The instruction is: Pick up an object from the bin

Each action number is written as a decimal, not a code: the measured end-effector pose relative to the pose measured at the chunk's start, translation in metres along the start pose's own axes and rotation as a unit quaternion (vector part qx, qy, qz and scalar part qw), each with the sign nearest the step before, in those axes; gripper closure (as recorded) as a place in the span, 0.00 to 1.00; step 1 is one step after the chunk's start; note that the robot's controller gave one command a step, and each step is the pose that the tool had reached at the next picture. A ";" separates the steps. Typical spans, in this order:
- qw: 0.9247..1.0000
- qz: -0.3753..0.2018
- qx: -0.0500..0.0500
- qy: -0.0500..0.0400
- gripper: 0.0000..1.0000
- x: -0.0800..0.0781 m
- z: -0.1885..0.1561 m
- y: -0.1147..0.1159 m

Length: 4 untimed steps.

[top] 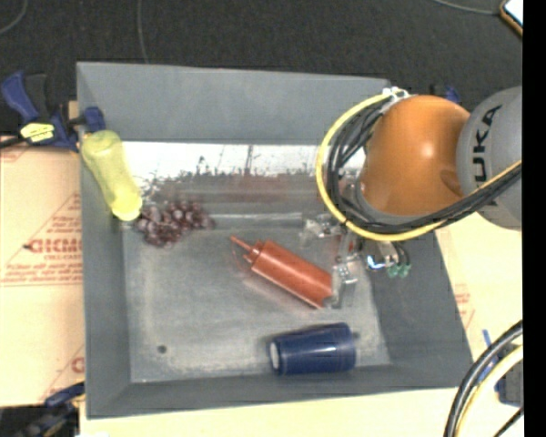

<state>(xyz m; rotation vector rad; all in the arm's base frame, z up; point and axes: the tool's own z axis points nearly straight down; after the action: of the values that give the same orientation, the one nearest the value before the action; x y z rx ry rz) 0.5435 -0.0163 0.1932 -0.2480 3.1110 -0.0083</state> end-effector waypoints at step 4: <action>0.997 0.070 0.001 -0.011 0.00 -0.035 0.049 0.054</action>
Offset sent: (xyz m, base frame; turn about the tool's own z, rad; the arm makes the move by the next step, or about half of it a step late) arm -0.0046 0.0249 -0.0080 -0.0335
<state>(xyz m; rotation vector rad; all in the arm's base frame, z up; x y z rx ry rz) 0.5702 0.0426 0.1444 -0.0294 3.0982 -0.0073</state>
